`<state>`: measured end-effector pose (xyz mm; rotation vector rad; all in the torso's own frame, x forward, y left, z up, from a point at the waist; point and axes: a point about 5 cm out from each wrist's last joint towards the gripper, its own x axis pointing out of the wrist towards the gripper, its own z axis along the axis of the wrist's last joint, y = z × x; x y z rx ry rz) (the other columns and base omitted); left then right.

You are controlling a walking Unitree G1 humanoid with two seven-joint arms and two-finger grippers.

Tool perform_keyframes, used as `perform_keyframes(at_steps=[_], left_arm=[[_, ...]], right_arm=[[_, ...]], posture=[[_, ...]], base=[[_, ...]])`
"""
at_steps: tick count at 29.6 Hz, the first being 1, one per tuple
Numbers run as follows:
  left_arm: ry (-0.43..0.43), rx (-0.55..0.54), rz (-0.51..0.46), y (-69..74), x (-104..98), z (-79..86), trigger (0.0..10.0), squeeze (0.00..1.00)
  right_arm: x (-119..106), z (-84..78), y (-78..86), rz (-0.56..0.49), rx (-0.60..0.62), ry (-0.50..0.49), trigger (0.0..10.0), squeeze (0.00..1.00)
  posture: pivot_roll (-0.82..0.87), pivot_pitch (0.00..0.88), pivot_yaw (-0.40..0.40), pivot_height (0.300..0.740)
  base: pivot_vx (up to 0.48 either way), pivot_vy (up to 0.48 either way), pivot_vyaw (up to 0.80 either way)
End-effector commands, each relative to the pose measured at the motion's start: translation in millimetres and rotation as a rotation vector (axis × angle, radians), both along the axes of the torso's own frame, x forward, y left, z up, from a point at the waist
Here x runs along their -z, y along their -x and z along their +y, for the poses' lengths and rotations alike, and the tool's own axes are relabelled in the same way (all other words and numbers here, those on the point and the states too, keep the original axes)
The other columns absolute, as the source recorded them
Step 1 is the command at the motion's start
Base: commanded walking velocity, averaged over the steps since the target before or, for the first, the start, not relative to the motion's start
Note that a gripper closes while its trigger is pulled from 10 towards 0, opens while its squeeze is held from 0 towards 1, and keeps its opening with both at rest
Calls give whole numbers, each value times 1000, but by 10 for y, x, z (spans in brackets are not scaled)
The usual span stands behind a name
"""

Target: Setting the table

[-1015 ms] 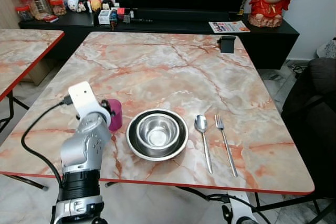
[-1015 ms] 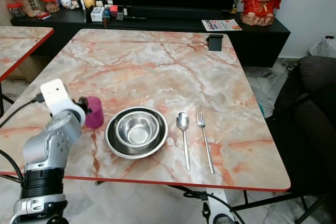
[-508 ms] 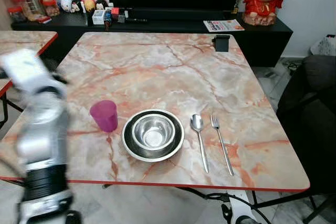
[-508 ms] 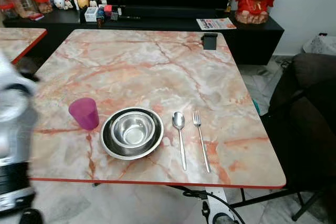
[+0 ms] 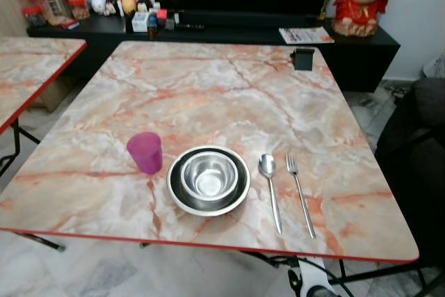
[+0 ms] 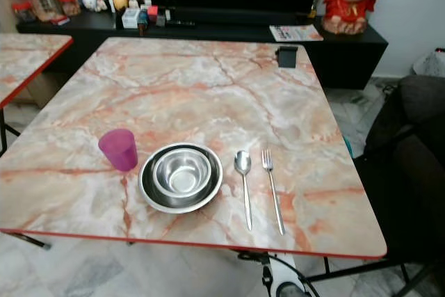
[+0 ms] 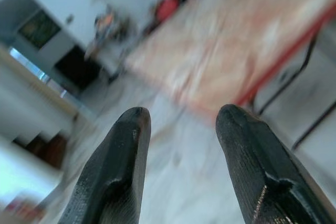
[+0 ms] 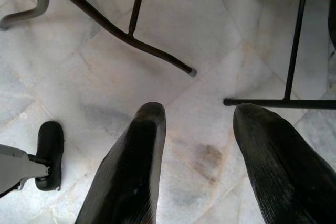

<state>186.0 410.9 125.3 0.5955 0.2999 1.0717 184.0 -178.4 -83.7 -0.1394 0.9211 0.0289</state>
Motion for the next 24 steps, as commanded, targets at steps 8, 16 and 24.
perform_keyframes(at_steps=[8,16,24], left_arm=[[118,-78,234,360,789,-26,10000,0],[623,228,370,369,1708,-847,10000,0],[752,492,519,304,1986,-1471,10000,0]], right_arm=[[6,17,9,0,19,-9,10000,0],[12,23,16,8,20,-8,10000,0],[10,-4,14,16,24,1,10000,0]], posture=[[59,0,7,740],[41,0,15,740],[19,0,21,740]], base=[[0,0,0],[0,0,0],[0,0,0]])
